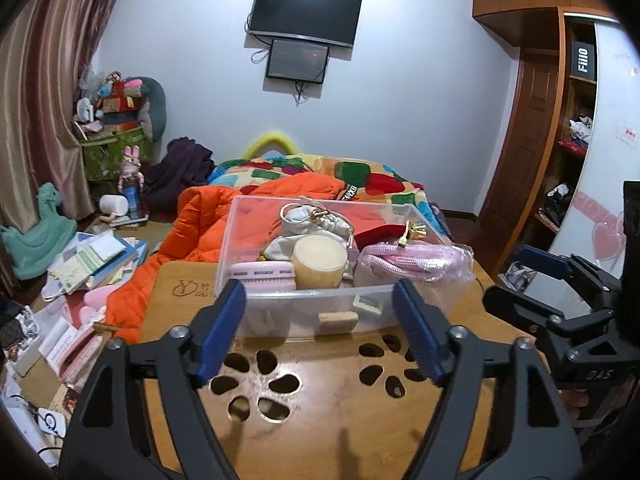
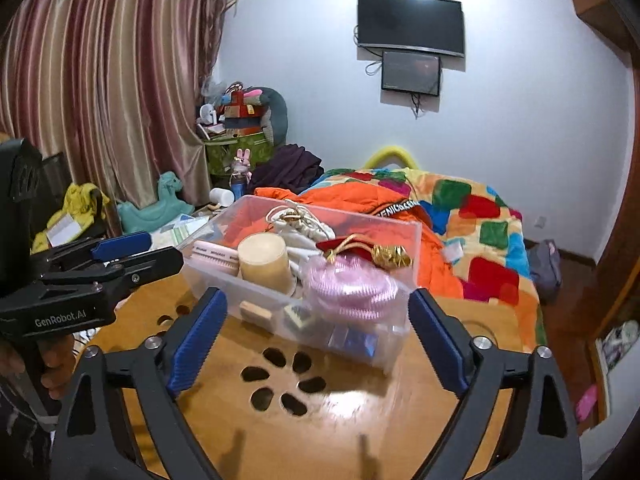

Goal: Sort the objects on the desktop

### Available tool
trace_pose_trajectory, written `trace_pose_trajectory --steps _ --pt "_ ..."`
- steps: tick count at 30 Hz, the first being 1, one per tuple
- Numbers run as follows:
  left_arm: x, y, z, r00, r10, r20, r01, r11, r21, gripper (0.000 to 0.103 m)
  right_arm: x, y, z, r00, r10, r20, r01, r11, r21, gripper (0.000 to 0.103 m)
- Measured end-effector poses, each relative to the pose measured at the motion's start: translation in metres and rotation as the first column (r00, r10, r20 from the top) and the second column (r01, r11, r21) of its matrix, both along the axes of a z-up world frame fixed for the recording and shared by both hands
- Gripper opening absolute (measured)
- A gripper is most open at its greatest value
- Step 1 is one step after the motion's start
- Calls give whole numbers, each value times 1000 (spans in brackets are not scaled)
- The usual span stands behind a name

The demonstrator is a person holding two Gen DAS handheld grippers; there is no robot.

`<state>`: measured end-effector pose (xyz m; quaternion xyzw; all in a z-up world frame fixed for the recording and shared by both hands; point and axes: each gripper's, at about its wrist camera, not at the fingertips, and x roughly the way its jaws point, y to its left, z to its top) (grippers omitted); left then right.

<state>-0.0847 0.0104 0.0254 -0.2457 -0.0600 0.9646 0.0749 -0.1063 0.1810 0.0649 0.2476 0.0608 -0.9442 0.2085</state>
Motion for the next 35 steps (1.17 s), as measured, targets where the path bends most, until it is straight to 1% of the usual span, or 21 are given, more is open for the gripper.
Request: trace_pose_trajectory --steps 1,3,4,8,13,16,18,20,22,25,30,35 --pt "4 1 1 1000 4 -5 -4 1000 -5 87 4 2 0 1000 -9 -1 9 1000 -4 97" --pt "13 3 2 1000 26 -15 -27 1000 -13 97 13 4 -1 1000 -23 -13 23 1000 -8 100" --pt "16 3 2 999 34 -18 -35 999 -16 98 17 4 -1 999 -27 -20 27 1000 -7 101" --pt "28 9 1 998 55 -24 -56 998 -30 99 40 9 -3 997 -42 -72 42 999 -7 102" --pt "45 20 -3 995 79 -55 -79 997 1 100 66 22 -8 990 -70 -119 65 997 -43 102" --pt "53 30 -7 995 81 -62 -81 997 -6 100 74 32 -13 991 -78 -109 71 995 -68 102" --pt "58 37 -9 996 68 -66 -70 997 -24 100 76 37 -16 991 -91 -101 85 994 -65 102" --pt "62 43 -11 995 67 -76 -70 997 -40 100 79 41 -17 989 -101 -111 96 994 -55 102" --pt "65 48 -12 995 66 -79 -71 996 -56 100 83 46 -17 987 -102 -124 95 993 -67 103" --pt "71 52 -12 993 69 -90 -76 995 -71 100 85 51 -19 988 -104 -112 95 992 -84 103" --pt "74 54 -15 991 96 -97 -103 992 -73 100 85 53 -28 990 -108 -88 101 992 -79 103" --pt "75 54 -17 991 86 -103 -94 993 -77 100 85 53 -33 993 -101 -66 96 992 -87 102"
